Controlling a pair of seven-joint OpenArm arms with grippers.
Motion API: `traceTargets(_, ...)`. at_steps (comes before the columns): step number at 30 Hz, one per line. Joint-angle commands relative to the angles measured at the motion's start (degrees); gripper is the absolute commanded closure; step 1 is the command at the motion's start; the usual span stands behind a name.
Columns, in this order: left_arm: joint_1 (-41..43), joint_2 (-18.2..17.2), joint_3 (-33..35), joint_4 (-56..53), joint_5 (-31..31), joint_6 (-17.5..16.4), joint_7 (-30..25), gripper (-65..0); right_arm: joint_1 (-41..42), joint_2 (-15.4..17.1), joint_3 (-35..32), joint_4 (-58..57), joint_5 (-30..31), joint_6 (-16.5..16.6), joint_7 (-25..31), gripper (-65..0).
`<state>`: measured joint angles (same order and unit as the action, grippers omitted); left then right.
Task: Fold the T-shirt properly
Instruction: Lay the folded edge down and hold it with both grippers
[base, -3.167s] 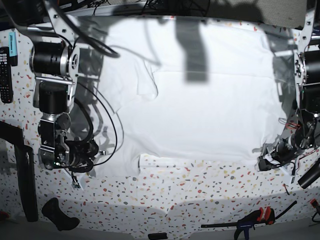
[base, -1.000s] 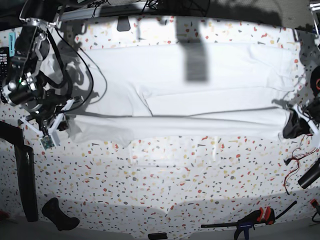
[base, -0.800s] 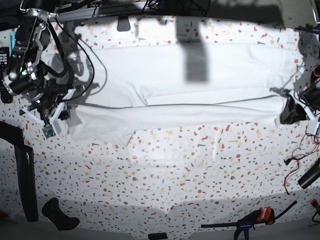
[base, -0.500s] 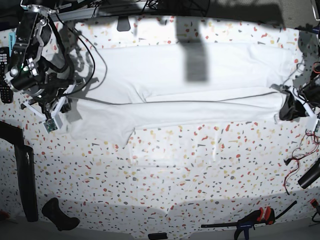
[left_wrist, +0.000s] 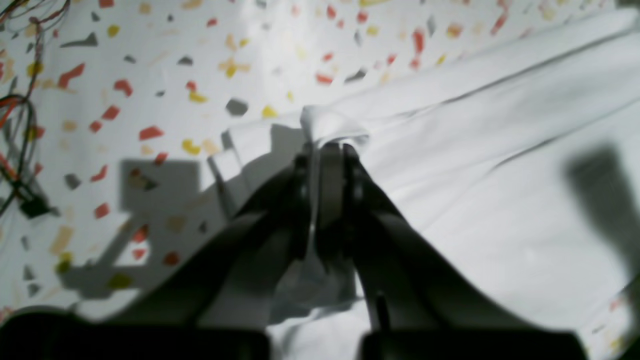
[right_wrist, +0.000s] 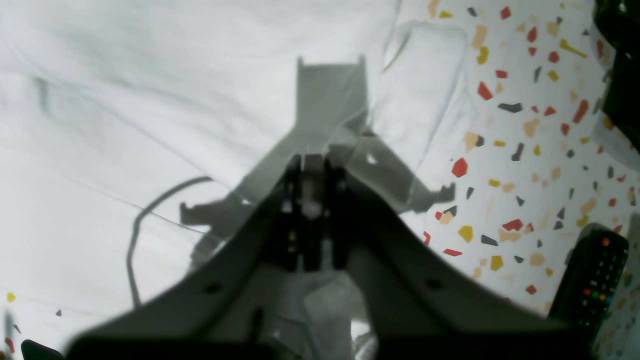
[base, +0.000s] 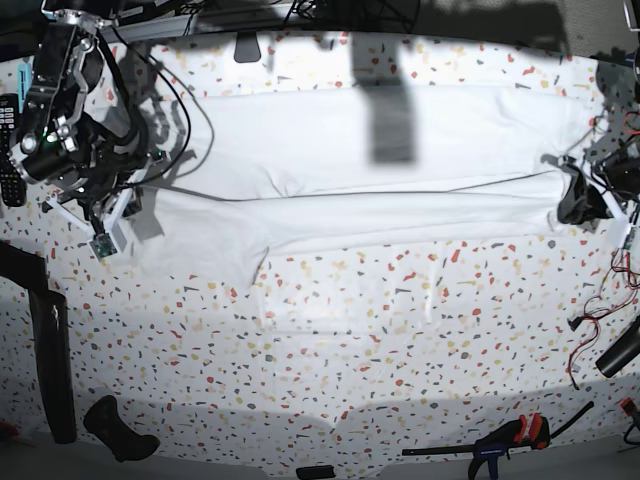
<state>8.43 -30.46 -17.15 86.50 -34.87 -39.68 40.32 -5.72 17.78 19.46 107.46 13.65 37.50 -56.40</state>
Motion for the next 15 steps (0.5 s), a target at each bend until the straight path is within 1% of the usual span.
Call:
traceTargets(1, -0.61, -1.31, -0.50, 0.98, 1.16, -0.20, -1.31, -7.1, 0.76, 0.79, 0.35, 0.79, 0.13, -0.20, 0.28, -11.4)
traceTargets(3, -0.50, -1.31, -0.50, 0.98, 3.23, -0.15, -1.33, -17.8, 0.76, 0.79, 0.35, 0.79, 0.57, -0.20, -0.98, -23.6)
traceTargets(4, -0.46, -1.31, -0.50, 0.98, 3.39, -0.15, -1.29, -21.9, 0.76, 0.79, 0.35, 0.79, 0.57, -0.20, -2.01, -27.7)
traceTargets(5, -0.26, -1.33, -0.50, 0.98, 3.37, -0.15, -1.36, -23.9, 0.74, 0.79, 0.35, 0.79, 0.55, -0.17, -2.71, -30.2)
traceTargets(9, 0.15, -1.29, -0.48, 0.98, 3.39, -0.15, -1.33, -24.1, 0.90, 0.81, 0.35, 0.81, 0.55, -0.22, -2.71, -30.6)
traceTargets(11, 0.11, -1.31, -0.48, 0.98, 3.37, -0.13, -2.25, -24.1, 1.62, 0.81, 0.35, 0.81, 0.52, -0.20, -1.25, -30.6)
traceTargets(14, 0.11, -1.18, -0.48, 1.01, 3.34, -0.13, -9.46, -24.1, 4.44, 0.79, 0.35, 0.79, 0.61, -0.24, 2.97, -30.5)
traceTargets(15, -0.04, -0.94, -0.48, 1.05, 3.34, -0.09, -11.91, -24.1, 5.86, 0.76, 0.35, 0.76, 1.75, -0.42, 4.17, -30.5)
